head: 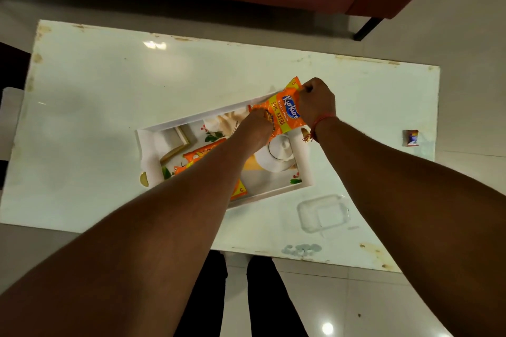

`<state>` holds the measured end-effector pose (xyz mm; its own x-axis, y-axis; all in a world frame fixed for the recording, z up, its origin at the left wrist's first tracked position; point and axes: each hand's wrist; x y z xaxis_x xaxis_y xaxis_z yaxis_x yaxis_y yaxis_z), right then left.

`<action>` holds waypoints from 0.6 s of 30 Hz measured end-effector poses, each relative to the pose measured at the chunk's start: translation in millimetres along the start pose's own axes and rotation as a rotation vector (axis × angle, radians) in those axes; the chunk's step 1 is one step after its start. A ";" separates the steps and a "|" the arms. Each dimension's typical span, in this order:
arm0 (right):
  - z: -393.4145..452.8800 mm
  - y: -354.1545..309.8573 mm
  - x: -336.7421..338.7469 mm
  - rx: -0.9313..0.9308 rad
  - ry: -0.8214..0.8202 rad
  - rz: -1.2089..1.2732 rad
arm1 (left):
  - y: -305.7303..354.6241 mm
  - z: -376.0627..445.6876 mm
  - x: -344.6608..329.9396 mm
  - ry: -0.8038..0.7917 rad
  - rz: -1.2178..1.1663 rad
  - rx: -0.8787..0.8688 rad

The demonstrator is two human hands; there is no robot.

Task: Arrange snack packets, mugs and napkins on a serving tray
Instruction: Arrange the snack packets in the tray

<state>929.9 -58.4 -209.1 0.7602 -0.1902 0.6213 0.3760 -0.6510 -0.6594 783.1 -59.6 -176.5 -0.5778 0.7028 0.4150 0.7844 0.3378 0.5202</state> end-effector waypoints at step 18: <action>-203.6 50.1 -88.1 0.194 -0.253 -0.225 | -146.0 -52.0 41.4 0.387 0.233 -0.423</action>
<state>773.9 -223.9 -210.7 0.7448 0.1443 0.6515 0.6229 -0.5004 -0.6013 633.0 -112.3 -196.5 -0.5042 0.4229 0.7530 0.7884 -0.1305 0.6012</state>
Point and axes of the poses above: each hand's wrist, its own z-axis towards the middle knuckle, its own x-axis out of the back of the hand, y = z × x, and after that the axes turned 3 degrees about z, right-handed
